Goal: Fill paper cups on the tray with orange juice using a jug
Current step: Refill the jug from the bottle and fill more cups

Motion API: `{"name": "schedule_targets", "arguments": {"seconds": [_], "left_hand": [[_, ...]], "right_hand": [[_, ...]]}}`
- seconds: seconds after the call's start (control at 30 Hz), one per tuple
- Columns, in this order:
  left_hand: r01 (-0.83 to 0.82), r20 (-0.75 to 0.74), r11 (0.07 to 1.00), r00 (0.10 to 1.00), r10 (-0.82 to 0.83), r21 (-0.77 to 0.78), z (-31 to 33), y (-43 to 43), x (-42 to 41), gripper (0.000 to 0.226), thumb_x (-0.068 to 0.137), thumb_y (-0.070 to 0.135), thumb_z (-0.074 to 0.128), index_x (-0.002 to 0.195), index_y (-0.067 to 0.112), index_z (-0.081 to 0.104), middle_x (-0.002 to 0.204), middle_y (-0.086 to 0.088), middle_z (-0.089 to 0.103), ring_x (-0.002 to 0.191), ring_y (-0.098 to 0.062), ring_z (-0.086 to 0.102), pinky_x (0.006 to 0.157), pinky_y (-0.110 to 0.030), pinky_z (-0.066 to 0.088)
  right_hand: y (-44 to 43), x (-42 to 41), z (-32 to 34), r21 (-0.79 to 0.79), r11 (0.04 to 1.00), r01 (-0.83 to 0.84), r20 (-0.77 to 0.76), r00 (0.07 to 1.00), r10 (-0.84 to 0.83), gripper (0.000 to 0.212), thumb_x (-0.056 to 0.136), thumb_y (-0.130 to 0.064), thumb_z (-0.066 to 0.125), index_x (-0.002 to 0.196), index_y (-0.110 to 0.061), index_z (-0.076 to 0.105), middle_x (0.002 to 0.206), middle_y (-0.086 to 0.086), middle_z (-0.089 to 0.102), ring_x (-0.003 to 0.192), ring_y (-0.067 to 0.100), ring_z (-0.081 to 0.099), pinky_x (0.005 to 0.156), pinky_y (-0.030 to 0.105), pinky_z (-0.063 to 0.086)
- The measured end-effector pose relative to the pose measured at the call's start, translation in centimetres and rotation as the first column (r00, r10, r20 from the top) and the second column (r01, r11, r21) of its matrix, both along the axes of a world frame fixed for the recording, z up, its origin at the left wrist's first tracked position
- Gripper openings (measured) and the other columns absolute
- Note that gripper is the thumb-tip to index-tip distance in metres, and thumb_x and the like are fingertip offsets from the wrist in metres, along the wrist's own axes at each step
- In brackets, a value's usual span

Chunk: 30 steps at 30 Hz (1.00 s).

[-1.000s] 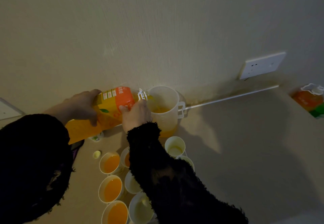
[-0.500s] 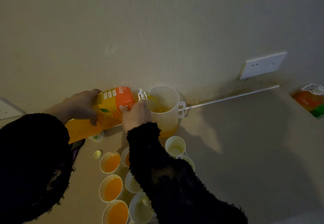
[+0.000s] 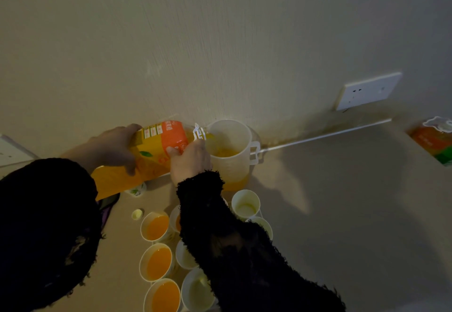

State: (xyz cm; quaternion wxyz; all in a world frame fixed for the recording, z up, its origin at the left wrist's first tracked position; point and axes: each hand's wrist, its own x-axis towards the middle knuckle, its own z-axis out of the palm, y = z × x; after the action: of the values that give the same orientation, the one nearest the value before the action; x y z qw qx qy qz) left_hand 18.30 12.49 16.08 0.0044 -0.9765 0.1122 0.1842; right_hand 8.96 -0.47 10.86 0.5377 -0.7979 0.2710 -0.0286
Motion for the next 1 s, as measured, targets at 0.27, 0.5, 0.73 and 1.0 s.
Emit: {"name": "schedule_targets", "arguments": {"seconds": [0.27,0.5,0.73,1.0], "left_hand": [[-0.003,0.007,1.000,1.000,0.003,0.019,-0.01,-0.05,-0.07,0.125,0.026,0.030,0.076,0.141,0.023,0.029,0.126,-0.011,0.049,0.113,-0.037,0.049,0.095,-0.050,0.044],[-0.018,0.020,1.000,1.000,0.017,0.010,0.02,-0.10,-0.15,0.113,0.045,0.014,0.089,0.141,0.021,0.030,0.125,-0.012,0.050,0.112,-0.036,0.050,0.094,-0.049,0.045],[-0.014,0.024,1.000,1.000,0.013,0.028,0.12,-0.21,-0.39,0.114,0.046,0.014,0.089,0.143,0.021,0.028,0.128,-0.013,0.048,0.115,-0.036,0.048,0.095,-0.048,0.045],[-0.020,0.017,0.999,1.000,0.019,0.032,0.36,-0.32,-0.69,0.118,0.042,0.018,0.088,0.143,0.022,0.027,0.130,-0.013,0.047,0.116,-0.036,0.048,0.095,-0.050,0.044]], "right_hand": [[-0.11,-0.12,0.07,0.022,1.000,-0.002,0.001,1.000,0.002,0.058,0.087,-0.043,0.063,0.126,-0.008,0.038,0.129,0.012,0.053,0.121,0.033,0.049,0.102,0.048,0.039],[-0.09,-0.22,0.11,0.028,1.000,-0.010,-0.005,1.000,0.011,0.060,0.087,-0.045,0.062,0.127,-0.008,0.037,0.128,0.012,0.054,0.120,0.032,0.050,0.101,0.047,0.041],[-0.19,-0.24,0.21,0.040,0.999,-0.014,-0.013,1.000,0.015,0.061,0.087,-0.043,0.062,0.129,-0.007,0.036,0.129,0.012,0.053,0.120,0.031,0.049,0.102,0.046,0.041],[-0.11,-0.45,0.30,0.054,0.999,0.003,-0.003,1.000,-0.003,0.061,0.087,-0.042,0.063,0.129,-0.007,0.037,0.129,0.013,0.053,0.121,0.032,0.049,0.102,0.046,0.040]]}}
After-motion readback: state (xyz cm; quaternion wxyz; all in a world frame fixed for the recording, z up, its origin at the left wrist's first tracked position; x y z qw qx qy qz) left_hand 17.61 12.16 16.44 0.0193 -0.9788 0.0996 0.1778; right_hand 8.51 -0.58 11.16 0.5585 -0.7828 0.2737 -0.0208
